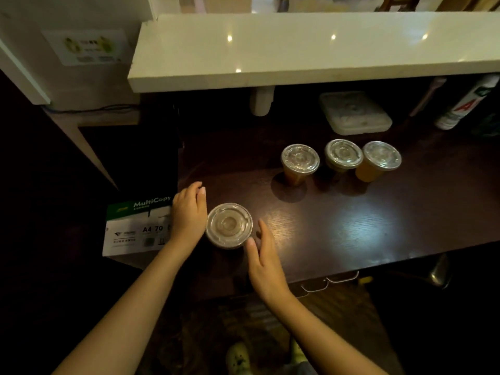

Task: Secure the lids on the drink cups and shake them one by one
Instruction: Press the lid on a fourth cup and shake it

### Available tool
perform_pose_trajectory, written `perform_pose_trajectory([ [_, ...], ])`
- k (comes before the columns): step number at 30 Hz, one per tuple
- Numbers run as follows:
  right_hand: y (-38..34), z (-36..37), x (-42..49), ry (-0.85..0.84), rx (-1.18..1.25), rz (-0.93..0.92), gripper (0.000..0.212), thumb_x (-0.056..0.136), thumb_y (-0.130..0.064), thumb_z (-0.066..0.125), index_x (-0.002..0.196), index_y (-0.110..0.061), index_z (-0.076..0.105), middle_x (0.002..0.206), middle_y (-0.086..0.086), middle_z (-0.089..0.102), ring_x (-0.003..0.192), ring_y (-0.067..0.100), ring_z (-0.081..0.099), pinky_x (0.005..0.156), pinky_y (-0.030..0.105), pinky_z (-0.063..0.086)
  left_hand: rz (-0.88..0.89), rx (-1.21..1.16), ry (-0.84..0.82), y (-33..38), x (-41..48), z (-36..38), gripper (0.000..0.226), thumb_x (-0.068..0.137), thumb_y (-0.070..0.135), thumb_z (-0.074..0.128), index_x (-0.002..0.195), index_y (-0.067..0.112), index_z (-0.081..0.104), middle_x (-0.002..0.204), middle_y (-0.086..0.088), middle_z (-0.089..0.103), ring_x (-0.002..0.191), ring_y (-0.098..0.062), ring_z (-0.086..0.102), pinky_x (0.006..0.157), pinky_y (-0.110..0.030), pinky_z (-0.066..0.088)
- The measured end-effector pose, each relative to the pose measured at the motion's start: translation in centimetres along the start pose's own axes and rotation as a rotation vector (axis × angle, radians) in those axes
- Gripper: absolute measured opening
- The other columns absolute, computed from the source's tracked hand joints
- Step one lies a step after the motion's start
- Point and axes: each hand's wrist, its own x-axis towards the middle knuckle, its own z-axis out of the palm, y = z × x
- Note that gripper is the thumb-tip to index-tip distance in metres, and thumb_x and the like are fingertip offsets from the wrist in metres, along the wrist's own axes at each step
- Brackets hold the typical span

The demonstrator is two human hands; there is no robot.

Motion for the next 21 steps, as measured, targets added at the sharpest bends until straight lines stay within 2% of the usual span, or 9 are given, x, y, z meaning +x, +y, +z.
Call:
perform_pose_trajectory([
  [3,-1.8,-1.0,3.2,0.017,-0.153,-0.102,0.051,0.099,-0.032,0.036,0.146,-0.017,0.024,0.154,-0.001,0.028,0.141,0.011,0.023,0.114,0.024,0.019,0.002,-0.077,0.013,0.5,-3.4,0.6,0.041,0.099,0.022,0.034,0.136,0.008,0.044,0.137,-0.011,0.05,0.128,-0.024,0.042,0.105,-0.033,0.032],
  [6,-2.4,-0.8,6.5,-0.169,-0.326,-0.272,0.047,0.095,-0.027,0.036,0.139,-0.012,0.042,0.147,0.007,0.04,0.138,0.018,0.033,0.112,0.025,0.022,0.05,-0.089,-0.043,1.2,-6.2,2.3,0.048,0.099,0.024,0.033,0.144,0.01,0.029,0.15,-0.009,0.032,0.136,-0.023,0.034,0.105,-0.025,0.027],
  [8,-1.9,-0.4,7.5,-0.227,-0.309,-0.315,0.041,0.094,-0.016,0.041,0.134,-0.008,0.047,0.14,0.01,0.047,0.131,0.02,0.042,0.107,0.017,0.027,0.011,-0.113,-0.026,1.3,-6.7,2.8,0.05,0.099,0.025,0.032,0.146,0.011,0.024,0.152,-0.007,0.027,0.133,-0.022,0.037,0.1,-0.024,0.032],
  [10,-1.5,-0.4,7.8,-0.202,-0.256,-0.346,0.038,0.094,-0.01,0.044,0.131,-0.005,0.05,0.131,0.011,0.052,0.121,0.017,0.049,0.099,0.006,0.03,-0.015,-0.117,-0.014,1.5,-6.6,2.8,0.05,0.099,0.025,0.032,0.146,0.013,0.023,0.151,-0.006,0.028,0.128,-0.022,0.042,0.094,-0.025,0.037],
  [13,-1.6,-0.5,7.7,-0.182,-0.228,-0.33,0.036,0.095,-0.01,0.045,0.13,-0.008,0.052,0.125,0.007,0.053,0.11,0.006,0.05,0.089,-0.001,0.032,-0.018,-0.114,-0.037,1.7,-6.7,2.5,0.051,0.099,0.026,0.032,0.147,0.014,0.022,0.151,-0.005,0.027,0.125,-0.022,0.045,0.092,-0.026,0.039],
  [16,-1.9,-0.4,7.4,-0.165,-0.233,-0.316,0.036,0.097,-0.012,0.043,0.132,-0.009,0.051,0.126,0.007,0.054,0.113,0.01,0.052,0.087,-0.001,0.032,-0.004,-0.122,-0.086,1.6,-6.4,2.2,0.052,0.099,0.03,0.03,0.148,0.015,0.02,0.152,-0.005,0.024,0.129,-0.022,0.042,0.096,-0.029,0.039],
  [18,-1.9,-0.2,6.7,-0.141,-0.231,-0.28,0.038,0.098,-0.015,0.04,0.135,-0.01,0.046,0.132,0.006,0.05,0.117,0.01,0.05,0.087,-0.002,0.031,-0.002,-0.154,-0.13,1.2,-5.5,1.9,0.051,0.1,0.032,0.027,0.148,0.018,0.018,0.153,-0.004,0.024,0.134,-0.021,0.037,0.102,-0.029,0.033],
  [21,-1.6,0.2,5.2,-0.11,-0.23,-0.224,0.046,0.1,-0.025,0.034,0.144,-0.012,0.03,0.143,0.005,0.037,0.119,-0.002,0.036,0.085,-0.009,0.025,-0.041,-0.213,-0.188,0.6,-3.3,1.7,0.05,0.101,0.033,0.022,0.149,0.023,0.013,0.154,-0.004,0.024,0.14,-0.02,0.026,0.109,-0.029,0.022],
])
